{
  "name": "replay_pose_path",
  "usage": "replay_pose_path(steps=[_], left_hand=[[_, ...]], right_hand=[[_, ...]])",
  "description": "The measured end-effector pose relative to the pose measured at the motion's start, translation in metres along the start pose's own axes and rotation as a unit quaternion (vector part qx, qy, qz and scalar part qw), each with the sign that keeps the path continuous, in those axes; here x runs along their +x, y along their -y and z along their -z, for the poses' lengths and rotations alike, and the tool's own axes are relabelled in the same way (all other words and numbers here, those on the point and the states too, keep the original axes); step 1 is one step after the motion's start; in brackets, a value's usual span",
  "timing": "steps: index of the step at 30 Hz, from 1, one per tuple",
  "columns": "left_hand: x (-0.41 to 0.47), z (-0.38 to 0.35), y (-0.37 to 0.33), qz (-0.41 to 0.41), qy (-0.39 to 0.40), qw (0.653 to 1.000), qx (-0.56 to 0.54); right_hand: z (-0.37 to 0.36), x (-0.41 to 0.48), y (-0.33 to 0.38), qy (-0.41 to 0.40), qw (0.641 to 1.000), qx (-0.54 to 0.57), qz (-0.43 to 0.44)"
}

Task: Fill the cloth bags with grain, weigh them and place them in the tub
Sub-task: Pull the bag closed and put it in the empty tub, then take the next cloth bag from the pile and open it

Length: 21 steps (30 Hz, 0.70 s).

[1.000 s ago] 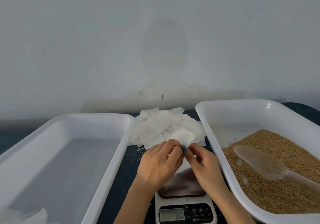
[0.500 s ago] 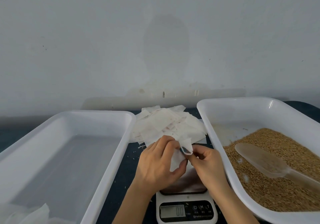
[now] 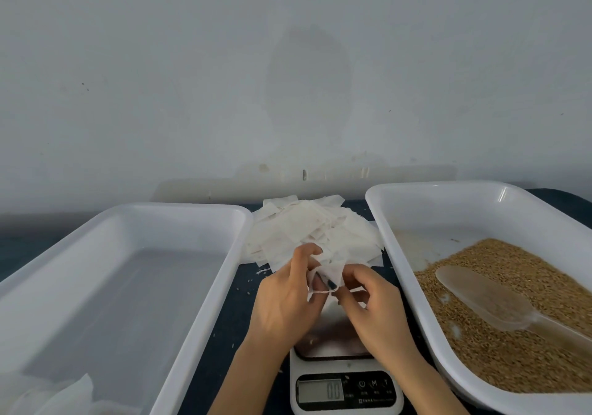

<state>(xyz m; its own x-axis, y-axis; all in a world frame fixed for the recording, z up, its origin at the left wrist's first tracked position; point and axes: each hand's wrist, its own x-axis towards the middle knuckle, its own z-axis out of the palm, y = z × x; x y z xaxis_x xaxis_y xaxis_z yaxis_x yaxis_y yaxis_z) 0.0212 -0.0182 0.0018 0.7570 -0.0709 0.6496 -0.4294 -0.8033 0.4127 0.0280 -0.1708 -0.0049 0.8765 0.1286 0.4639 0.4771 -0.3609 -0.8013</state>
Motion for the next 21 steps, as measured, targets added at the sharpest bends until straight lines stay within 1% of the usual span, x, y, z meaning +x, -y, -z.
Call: replay_pose_path(steps=[3, 7, 8, 10, 14, 16, 19, 21], left_hand=[[0.001, 0.002, -0.003, -0.026, -0.021, 0.999, 0.028], [0.001, 0.003, -0.004, -0.102, -0.066, 0.99, 0.072], [0.001, 0.003, -0.005, -0.12, -0.071, 0.987, 0.081], [-0.001, 0.003, -0.006, -0.14, -0.054, 0.986, 0.078], [-0.001, 0.004, -0.001, -0.135, -0.009, 0.986, 0.098], [0.002, 0.005, 0.001, -0.13, 0.006, 0.986, 0.101], [0.003, 0.004, 0.003, -0.124, 0.013, 0.989, 0.084], [0.002, 0.003, 0.004, -0.099, 0.006, 0.993, 0.061]], right_hand=[[-0.003, -0.002, -0.001, -0.012, 0.999, -0.026, 0.027], [-0.002, -0.002, -0.003, -0.04, 0.999, 0.008, -0.009], [-0.002, -0.002, -0.002, -0.049, 0.999, 0.017, -0.01], [-0.001, -0.001, -0.001, -0.056, 0.998, 0.027, 0.005], [-0.001, 0.0, 0.004, -0.017, 0.997, 0.077, 0.002], [-0.001, -0.001, 0.005, 0.002, 0.997, 0.08, 0.001], [-0.001, -0.001, 0.004, 0.011, 0.998, 0.056, 0.009], [-0.001, -0.001, 0.003, 0.013, 0.999, 0.039, 0.023]])
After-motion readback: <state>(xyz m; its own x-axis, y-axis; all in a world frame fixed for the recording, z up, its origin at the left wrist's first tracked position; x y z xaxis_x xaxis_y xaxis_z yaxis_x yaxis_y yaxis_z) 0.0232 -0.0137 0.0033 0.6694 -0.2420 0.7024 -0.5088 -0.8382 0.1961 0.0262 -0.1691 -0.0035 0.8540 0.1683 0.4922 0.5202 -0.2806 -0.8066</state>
